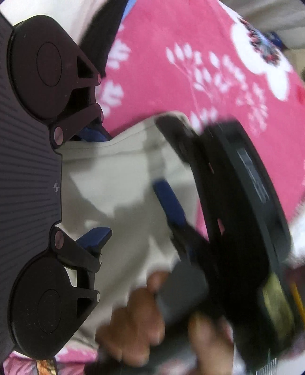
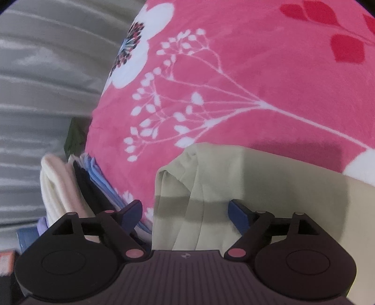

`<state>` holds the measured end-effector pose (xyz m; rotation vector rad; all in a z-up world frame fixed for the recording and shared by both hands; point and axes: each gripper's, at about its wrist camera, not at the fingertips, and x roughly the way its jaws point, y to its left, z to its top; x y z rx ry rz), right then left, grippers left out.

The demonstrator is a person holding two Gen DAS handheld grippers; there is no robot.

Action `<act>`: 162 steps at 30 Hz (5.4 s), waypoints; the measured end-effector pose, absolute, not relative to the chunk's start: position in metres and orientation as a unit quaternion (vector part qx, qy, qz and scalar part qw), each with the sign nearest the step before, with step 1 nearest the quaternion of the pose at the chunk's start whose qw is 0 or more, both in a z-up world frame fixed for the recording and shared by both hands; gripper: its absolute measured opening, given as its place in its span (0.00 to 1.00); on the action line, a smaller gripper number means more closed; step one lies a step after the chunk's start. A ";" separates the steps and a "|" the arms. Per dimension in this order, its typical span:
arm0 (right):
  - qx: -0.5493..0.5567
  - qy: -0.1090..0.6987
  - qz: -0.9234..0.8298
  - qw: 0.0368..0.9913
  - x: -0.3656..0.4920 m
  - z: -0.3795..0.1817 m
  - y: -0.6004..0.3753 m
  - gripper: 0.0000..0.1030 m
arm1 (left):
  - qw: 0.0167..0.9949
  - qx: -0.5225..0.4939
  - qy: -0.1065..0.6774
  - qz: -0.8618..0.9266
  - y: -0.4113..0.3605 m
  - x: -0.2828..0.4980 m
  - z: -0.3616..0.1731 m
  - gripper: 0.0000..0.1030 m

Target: Fold clothes

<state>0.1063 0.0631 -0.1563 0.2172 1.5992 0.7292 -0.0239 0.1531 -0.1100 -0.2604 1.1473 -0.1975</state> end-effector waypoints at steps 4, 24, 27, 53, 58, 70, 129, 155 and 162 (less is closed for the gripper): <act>0.059 0.697 0.330 0.633 0.103 -0.155 0.075 0.88 | 0.850 -0.123 0.503 -0.095 0.143 -0.042 -0.108 0.73; -0.039 0.607 0.368 0.704 0.073 -0.132 0.046 0.18 | 0.858 -0.013 0.509 -0.063 0.119 -0.090 -0.102 0.58; -0.024 0.599 0.375 0.708 0.073 -0.121 0.035 0.17 | 0.851 -0.039 0.517 -0.080 0.114 -0.092 -0.098 0.23; 0.095 0.502 0.357 0.782 0.055 -0.025 -0.205 0.16 | 0.836 -0.024 0.470 -0.281 -0.050 -0.059 -0.041 0.16; 0.108 0.498 0.335 0.792 0.051 -0.031 -0.252 0.13 | 0.822 0.004 0.480 -0.308 -0.099 -0.048 -0.052 0.16; 0.130 0.511 0.288 0.799 0.047 -0.067 -0.329 0.12 | 0.788 0.040 0.515 -0.336 -0.161 -0.027 -0.088 0.16; -0.208 0.320 0.230 0.895 -0.100 -0.038 -0.285 0.16 | 0.772 -0.116 0.551 -0.296 -0.010 -0.083 -0.126 0.53; -0.180 0.360 0.143 0.904 -0.056 -0.105 -0.304 0.13 | 0.781 -0.100 0.538 -0.301 -0.023 -0.090 -0.128 0.70; 0.006 0.431 0.156 0.889 -0.103 -0.077 -0.341 0.24 | 0.748 -0.217 0.555 -0.291 0.009 -0.076 -0.138 0.68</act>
